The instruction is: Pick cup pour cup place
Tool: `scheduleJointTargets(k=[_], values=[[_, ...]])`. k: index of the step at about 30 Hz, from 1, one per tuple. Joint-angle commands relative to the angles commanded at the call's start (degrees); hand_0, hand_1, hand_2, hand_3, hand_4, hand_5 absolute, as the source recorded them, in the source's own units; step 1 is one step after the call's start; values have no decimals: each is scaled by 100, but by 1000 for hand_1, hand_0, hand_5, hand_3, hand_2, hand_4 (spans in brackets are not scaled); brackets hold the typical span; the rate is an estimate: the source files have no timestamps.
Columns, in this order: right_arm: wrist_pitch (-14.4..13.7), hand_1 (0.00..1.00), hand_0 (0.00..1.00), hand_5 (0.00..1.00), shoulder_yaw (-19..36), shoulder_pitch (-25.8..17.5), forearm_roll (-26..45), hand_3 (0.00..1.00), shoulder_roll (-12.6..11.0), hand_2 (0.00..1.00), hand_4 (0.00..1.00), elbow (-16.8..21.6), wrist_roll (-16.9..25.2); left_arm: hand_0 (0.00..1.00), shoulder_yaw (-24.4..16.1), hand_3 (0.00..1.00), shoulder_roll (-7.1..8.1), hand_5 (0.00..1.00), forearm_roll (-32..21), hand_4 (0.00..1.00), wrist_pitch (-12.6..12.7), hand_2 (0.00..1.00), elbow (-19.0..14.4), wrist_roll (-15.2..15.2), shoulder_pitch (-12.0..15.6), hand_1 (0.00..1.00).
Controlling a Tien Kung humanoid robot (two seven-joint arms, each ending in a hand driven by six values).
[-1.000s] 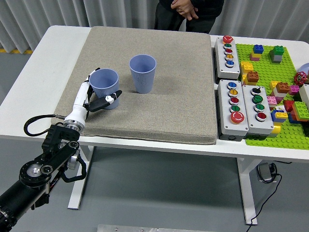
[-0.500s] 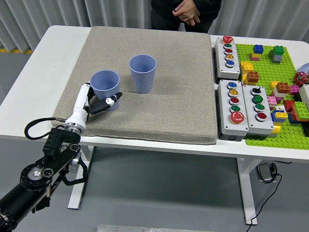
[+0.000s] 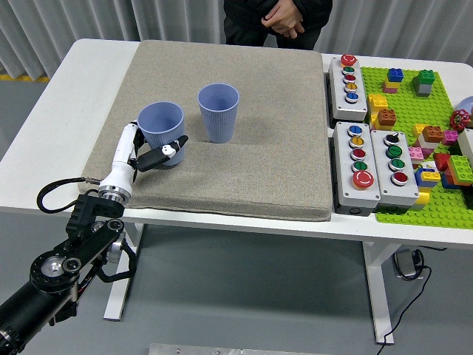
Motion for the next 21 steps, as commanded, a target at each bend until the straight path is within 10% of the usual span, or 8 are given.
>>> scheduleJointTargets(k=[21], values=[[-24,690,697,371,-35,32,86,600,-31,629,62,-8,19,505,-292,538,387,213,2022,828,-439,546,-251,1303,-509,494]])
